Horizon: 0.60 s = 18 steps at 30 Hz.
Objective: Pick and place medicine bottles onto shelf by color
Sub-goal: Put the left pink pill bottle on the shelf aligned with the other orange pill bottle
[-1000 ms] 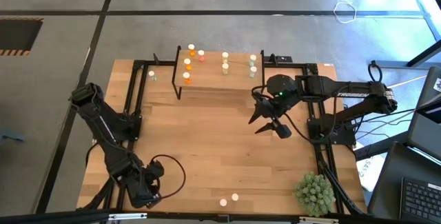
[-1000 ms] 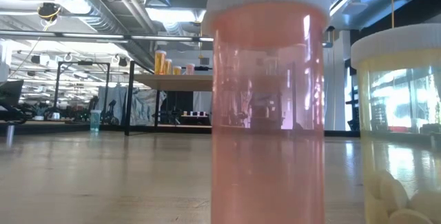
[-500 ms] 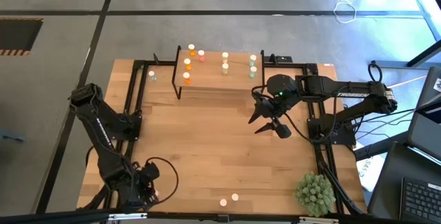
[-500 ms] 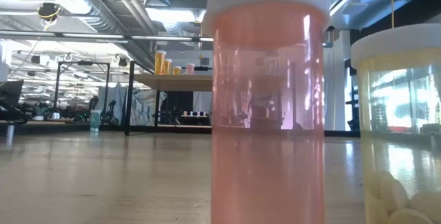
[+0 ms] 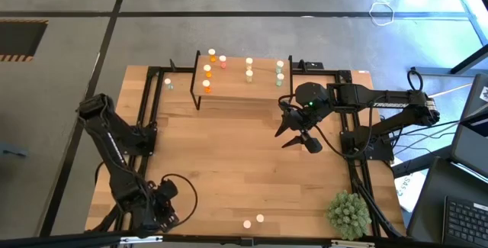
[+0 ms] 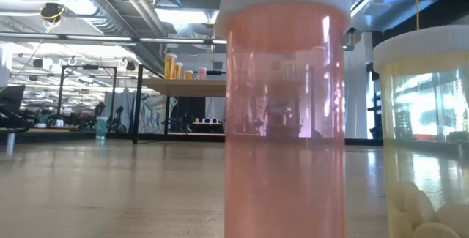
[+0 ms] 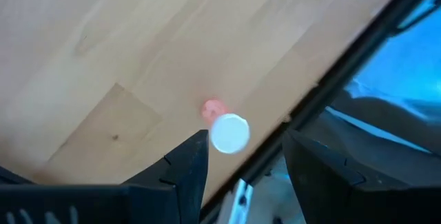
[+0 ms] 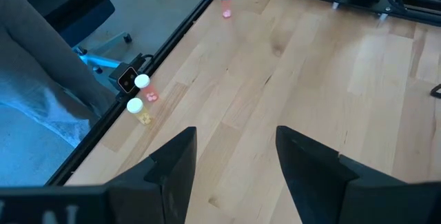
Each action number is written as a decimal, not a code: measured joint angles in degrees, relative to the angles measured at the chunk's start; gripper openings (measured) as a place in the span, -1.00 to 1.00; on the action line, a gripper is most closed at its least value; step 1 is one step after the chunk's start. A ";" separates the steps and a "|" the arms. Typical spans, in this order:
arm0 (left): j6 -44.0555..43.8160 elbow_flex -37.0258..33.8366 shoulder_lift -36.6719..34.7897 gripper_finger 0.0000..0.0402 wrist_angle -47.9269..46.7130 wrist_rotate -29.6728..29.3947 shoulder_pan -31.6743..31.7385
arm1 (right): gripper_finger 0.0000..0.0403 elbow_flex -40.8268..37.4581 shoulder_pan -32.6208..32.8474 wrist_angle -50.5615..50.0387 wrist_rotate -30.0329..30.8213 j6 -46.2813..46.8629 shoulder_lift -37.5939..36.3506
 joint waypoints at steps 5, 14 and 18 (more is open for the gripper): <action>-0.35 0.00 3.53 -0.10 0.42 1.69 0.01 | 0.00 0.00 0.01 0.00 0.02 0.00 0.00; 0.45 0.00 5.64 -0.10 0.86 2.64 0.01 | 0.00 0.00 -0.01 0.00 0.02 0.00 0.00; 2.15 0.00 5.64 -0.10 1.43 2.67 0.03 | 0.00 0.00 -0.02 0.06 0.02 0.00 0.00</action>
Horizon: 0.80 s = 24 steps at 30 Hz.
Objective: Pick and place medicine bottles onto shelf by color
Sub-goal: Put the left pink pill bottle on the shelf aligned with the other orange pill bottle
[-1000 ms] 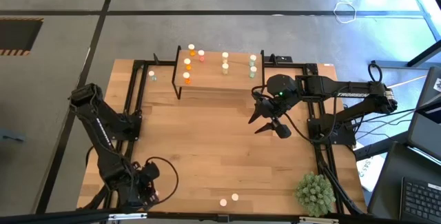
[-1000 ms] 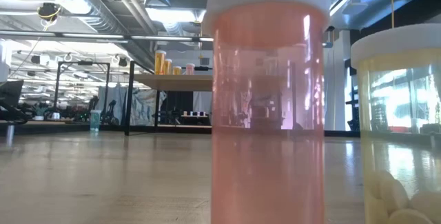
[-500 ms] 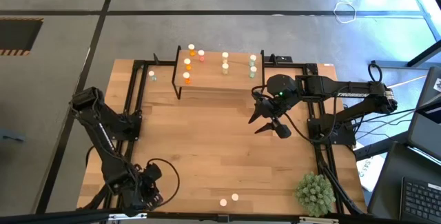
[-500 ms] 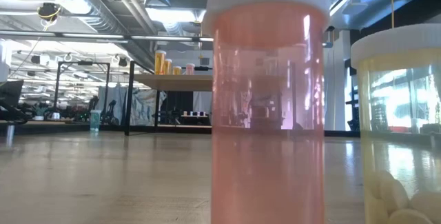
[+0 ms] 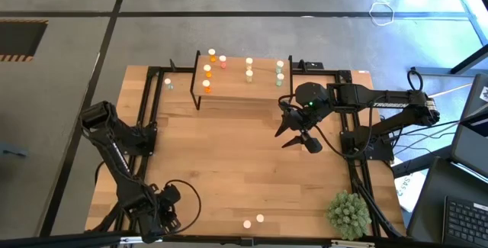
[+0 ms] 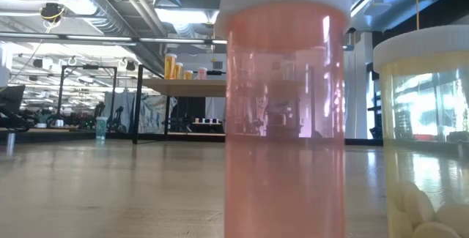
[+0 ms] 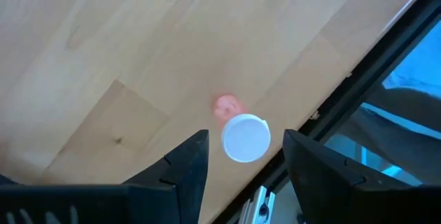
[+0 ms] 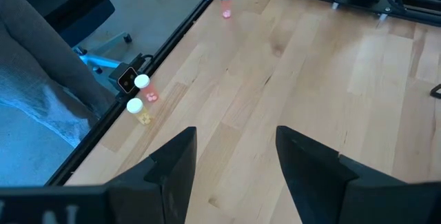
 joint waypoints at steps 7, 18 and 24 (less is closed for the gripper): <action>1.05 0.00 0.08 -0.10 -0.02 1.53 0.02 | 0.00 0.00 0.00 0.09 0.00 -0.02 0.00; 4.54 0.00 1.55 -0.10 0.60 4.44 2.06 | 0.00 0.00 0.01 0.42 0.44 -0.02 0.00; 5.15 0.00 1.53 -0.10 1.85 4.83 1.97 | 0.00 0.00 0.00 0.42 0.44 -0.01 0.00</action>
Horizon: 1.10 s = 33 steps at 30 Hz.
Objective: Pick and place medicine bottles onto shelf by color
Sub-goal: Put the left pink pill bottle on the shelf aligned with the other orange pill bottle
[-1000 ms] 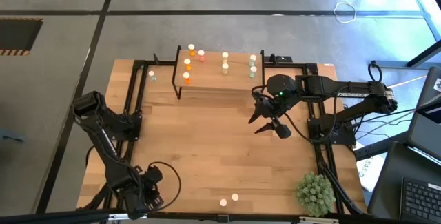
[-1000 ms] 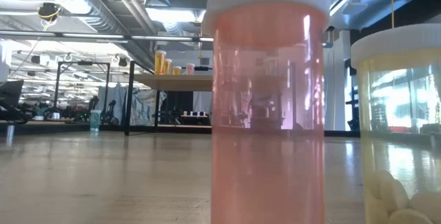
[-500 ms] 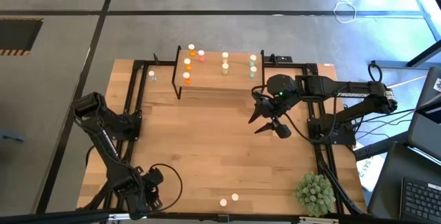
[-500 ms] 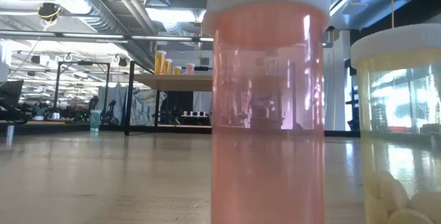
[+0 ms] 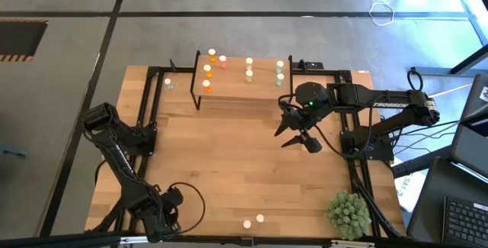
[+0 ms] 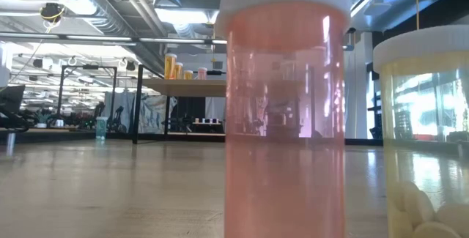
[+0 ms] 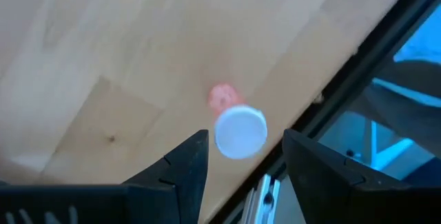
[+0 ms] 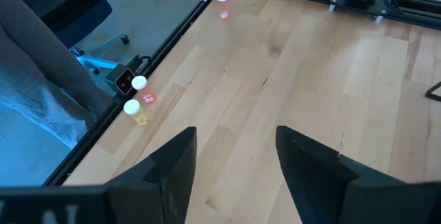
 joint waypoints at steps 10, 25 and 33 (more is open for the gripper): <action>0.29 -0.02 1.64 -0.10 0.21 1.88 0.96 | 0.00 0.00 0.00 -0.02 0.00 0.01 0.00; -0.04 -0.02 3.47 -0.10 2.28 2.27 0.96 | 0.00 0.00 0.01 0.03 0.01 0.00 0.00; 0.03 -0.02 3.47 -0.12 2.15 2.38 0.96 | 0.00 0.00 0.01 0.04 0.01 0.01 0.00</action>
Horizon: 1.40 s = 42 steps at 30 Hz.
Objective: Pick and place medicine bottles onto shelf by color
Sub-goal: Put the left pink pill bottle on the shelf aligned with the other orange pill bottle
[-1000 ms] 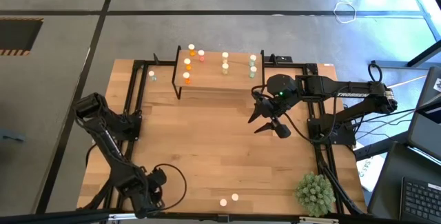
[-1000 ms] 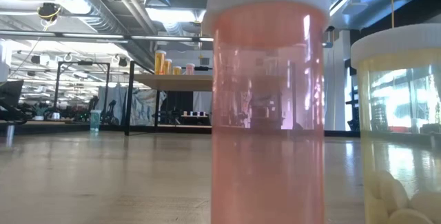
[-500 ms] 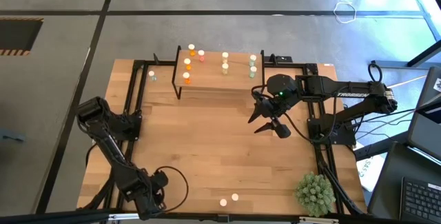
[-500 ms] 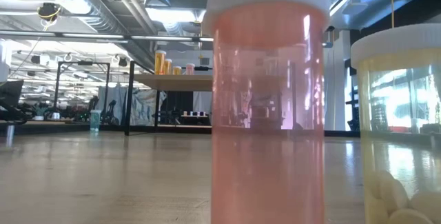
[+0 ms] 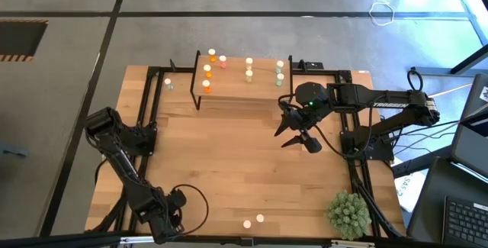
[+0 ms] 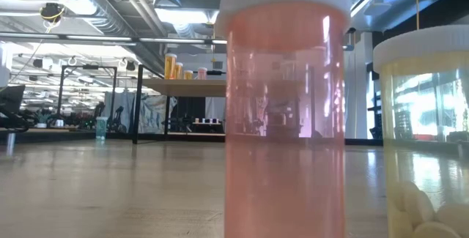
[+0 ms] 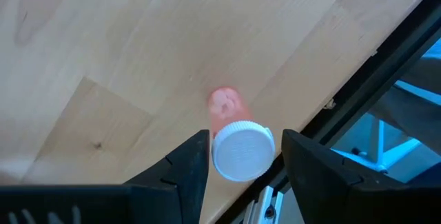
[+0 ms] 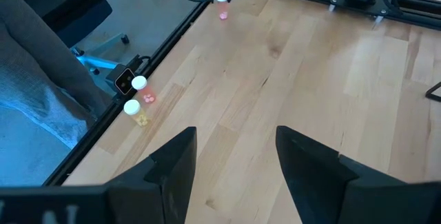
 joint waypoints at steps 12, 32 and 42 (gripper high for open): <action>-1.38 0.00 0.00 -0.44 0.00 0.15 0.00 | 0.00 0.00 -0.01 0.02 0.01 0.00 0.00; 0.18 2.91 -4.98 -0.53 -1.85 -0.17 3.13 | 0.00 0.00 -0.01 0.09 0.01 0.00 0.00; 13.72 17.06 -7.54 -0.53 -16.82 -0.15 11.08 | 0.00 0.00 0.00 0.39 0.03 0.00 0.02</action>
